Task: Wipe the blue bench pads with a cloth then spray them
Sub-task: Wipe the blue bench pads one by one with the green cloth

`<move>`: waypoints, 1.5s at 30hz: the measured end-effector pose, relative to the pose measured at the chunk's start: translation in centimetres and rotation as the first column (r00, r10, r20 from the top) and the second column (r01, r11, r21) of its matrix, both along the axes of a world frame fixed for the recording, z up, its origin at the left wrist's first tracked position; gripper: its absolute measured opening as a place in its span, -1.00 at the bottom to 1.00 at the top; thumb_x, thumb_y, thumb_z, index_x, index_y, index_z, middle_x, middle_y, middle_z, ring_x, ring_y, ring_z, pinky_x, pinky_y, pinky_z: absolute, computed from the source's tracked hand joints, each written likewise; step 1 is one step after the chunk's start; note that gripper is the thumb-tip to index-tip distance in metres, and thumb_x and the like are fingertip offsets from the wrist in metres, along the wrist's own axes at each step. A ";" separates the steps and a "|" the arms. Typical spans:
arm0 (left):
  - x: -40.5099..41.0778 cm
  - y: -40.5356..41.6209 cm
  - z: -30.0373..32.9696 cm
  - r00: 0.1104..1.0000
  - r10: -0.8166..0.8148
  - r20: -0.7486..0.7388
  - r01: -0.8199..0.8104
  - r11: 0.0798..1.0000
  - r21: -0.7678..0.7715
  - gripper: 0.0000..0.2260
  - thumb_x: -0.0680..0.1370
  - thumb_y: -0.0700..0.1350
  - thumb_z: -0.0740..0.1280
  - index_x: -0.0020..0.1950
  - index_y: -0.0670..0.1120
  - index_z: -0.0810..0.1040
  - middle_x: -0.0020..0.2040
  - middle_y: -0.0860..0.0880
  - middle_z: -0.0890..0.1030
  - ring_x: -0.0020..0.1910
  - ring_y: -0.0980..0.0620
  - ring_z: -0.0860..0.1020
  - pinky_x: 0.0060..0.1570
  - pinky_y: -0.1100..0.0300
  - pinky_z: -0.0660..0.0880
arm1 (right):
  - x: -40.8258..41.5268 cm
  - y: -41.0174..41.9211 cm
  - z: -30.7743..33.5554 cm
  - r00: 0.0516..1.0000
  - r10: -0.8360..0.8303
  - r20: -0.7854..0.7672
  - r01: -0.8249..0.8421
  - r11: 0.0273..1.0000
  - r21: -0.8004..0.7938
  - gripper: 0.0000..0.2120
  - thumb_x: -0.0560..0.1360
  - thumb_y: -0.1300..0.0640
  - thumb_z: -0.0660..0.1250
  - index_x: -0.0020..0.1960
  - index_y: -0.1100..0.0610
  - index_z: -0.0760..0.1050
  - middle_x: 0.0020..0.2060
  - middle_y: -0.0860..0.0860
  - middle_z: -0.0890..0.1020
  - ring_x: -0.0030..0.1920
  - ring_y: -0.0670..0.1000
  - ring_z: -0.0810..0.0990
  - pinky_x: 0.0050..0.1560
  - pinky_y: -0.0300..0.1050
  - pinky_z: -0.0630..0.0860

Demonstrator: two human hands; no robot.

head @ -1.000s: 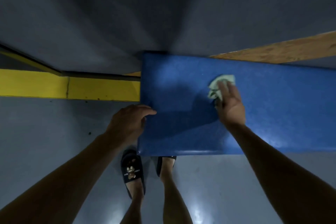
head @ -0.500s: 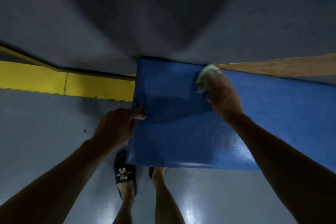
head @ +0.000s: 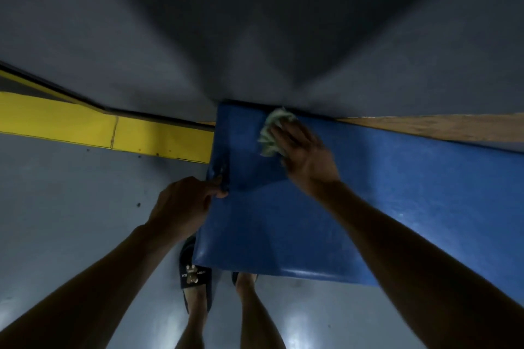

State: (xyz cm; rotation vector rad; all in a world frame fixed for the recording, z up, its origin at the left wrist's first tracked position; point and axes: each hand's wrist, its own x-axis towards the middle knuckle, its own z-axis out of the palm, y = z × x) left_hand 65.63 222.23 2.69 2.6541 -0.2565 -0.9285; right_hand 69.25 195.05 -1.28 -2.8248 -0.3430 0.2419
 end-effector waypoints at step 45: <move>0.0 4.1 -1.1 0.970 -0.244 -0.023 0.223 0.919 -0.324 -0.56 0.66 -0.13 0.16 0.52 0.17 0.26 0.59 0.19 0.08 0.50 0.08 0.23 0.39 0.24 0.22 | 0.1 3.2 1.8 0.989 -0.149 -0.006 0.146 0.980 -0.136 -0.50 0.52 0.08 0.18 0.45 0.07 0.43 0.44 0.12 0.43 0.42 0.20 0.39 0.47 0.00 0.29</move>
